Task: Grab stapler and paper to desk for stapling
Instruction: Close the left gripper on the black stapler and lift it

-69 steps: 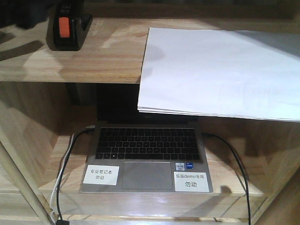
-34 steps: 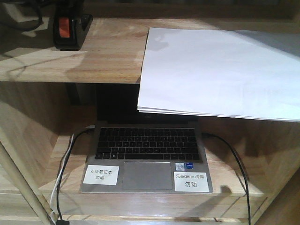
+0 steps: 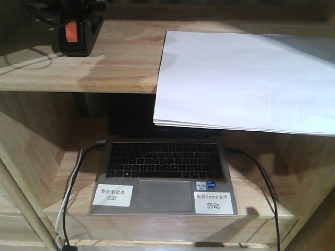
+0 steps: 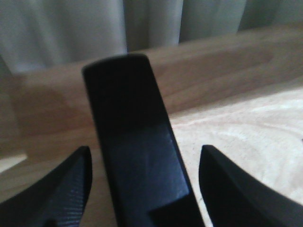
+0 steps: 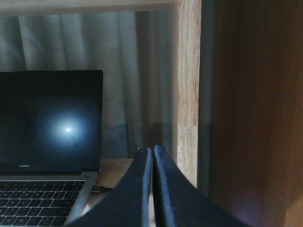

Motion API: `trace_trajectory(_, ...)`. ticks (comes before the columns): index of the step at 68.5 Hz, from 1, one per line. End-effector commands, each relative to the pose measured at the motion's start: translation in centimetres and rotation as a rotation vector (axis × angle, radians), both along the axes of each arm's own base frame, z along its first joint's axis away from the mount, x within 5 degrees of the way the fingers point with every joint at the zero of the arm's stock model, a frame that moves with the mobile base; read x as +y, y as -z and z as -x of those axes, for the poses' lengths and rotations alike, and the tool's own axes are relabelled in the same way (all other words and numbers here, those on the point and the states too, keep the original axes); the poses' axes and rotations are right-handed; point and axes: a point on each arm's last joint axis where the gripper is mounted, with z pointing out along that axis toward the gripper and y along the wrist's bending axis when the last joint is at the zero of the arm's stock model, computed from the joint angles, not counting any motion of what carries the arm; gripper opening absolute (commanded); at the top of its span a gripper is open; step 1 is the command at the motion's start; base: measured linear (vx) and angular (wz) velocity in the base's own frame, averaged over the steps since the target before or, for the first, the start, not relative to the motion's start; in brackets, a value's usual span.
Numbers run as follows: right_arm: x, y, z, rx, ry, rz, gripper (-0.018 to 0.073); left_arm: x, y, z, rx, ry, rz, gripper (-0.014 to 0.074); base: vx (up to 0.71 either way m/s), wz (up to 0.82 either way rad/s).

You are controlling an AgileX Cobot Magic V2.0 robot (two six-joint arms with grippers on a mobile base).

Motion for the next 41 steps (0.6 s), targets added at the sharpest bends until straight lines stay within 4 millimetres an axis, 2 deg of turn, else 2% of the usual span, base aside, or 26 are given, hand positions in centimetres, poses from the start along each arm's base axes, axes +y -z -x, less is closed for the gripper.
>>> trace_trajectory(1, 0.01, -0.59, 0.12, -0.083, 0.001, 0.009, -0.001, 0.6, -2.94, 1.26, -0.103, -0.007, 0.033, 0.0455, 0.0, 0.0)
trace_trajectory(10, 0.01, -0.59, 0.12, -0.083, 0.001, 0.009, -0.001, 0.71, -3.14, 1.27, -0.084, -0.016, 0.017, 0.04, 0.0, 0.0)
trace_trajectory(15, 0.01, -0.59, 0.12, -0.083, 0.001, 0.009, -0.001, 0.7, -2.97, 1.19, -0.063, -0.014, -0.002, 0.034, 0.0, 0.0)
trace_trajectory(34, 0.01, -0.59, 0.12, -0.083, 0.001, 0.009, -0.001, 0.67, -2.39, 1.03, 0.001, 0.017, -0.089, -0.0002, 0.0, 0.0)
trace_trajectory(41, 0.01, -0.59, 0.12, -0.083, 0.001, 0.009, -0.001, 0.72, -2.43, 1.12, -0.004, 0.033, -0.115, -0.0008, 0.0, 0.0)
